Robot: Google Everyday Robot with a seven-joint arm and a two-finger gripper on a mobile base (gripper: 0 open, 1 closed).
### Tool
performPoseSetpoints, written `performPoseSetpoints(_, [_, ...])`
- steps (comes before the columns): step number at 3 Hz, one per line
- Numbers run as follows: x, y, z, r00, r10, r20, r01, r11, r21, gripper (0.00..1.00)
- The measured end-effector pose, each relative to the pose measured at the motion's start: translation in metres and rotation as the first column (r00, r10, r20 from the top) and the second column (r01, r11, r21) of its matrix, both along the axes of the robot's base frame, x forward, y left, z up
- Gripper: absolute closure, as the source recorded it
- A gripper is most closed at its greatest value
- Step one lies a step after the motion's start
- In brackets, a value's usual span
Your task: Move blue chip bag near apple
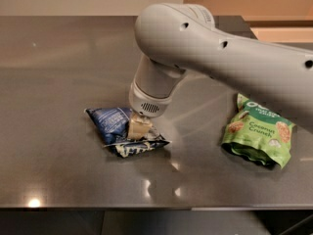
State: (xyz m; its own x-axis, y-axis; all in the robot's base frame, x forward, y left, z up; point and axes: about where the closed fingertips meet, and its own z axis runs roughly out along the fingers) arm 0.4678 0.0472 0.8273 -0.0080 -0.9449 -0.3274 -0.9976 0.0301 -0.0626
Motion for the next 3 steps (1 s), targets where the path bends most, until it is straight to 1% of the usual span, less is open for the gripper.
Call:
performPoseSetpoints(1, [0.0, 0.0, 0.003, 1.0, 0.0, 0.0, 0.0, 1.0, 0.0, 1.0])
performPoseSetpoints(2, [0.013, -0.027, 0.034, 0.9985, -0.053, 0.012, 0.053, 0.998, 0.023, 1.0])
performPoseSetpoints(3, [0.038, -0.077, 0.086, 0.9876, -0.155, 0.026, 0.153, 0.986, 0.068, 1.0])
